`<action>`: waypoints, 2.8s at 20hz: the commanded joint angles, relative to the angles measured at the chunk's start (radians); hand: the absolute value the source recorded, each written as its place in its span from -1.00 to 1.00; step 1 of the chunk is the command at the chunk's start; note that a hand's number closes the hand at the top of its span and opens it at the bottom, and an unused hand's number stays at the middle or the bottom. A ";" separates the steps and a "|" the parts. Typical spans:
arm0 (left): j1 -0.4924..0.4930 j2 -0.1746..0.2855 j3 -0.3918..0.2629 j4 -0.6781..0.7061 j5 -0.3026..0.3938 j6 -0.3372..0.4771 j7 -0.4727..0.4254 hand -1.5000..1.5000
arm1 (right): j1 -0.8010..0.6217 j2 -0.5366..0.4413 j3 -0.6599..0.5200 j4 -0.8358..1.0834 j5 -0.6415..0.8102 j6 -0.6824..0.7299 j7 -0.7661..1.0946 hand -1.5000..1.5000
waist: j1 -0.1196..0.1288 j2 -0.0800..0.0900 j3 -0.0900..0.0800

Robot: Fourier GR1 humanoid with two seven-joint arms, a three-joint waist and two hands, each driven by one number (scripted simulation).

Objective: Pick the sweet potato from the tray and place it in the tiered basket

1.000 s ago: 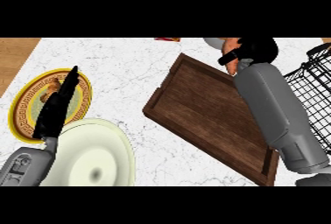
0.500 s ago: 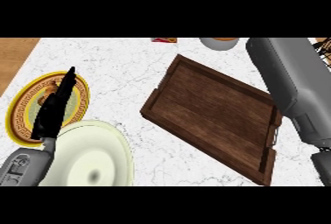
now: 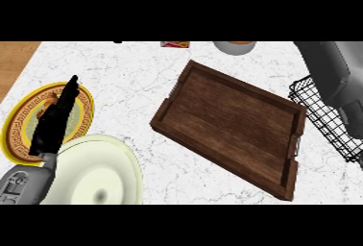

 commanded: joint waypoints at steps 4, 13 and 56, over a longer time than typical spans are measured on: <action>0.008 -0.010 -0.003 -0.037 -0.016 0.000 0.041 0.00 | -0.016 -0.044 -0.045 0.121 0.025 -0.006 0.053 1.00 | -0.006 0.001 0.001; 0.020 -0.022 0.017 -0.032 -0.021 0.011 0.020 0.00 | -0.003 -0.173 0.010 0.257 0.133 0.204 0.079 1.00 | -0.018 -0.006 0.001; 0.136 -0.058 0.107 -0.058 -0.067 -0.043 -0.007 0.00 | 0.610 -0.203 -0.292 -0.723 -0.118 0.076 0.038 -1.00 | -0.081 -0.028 -0.001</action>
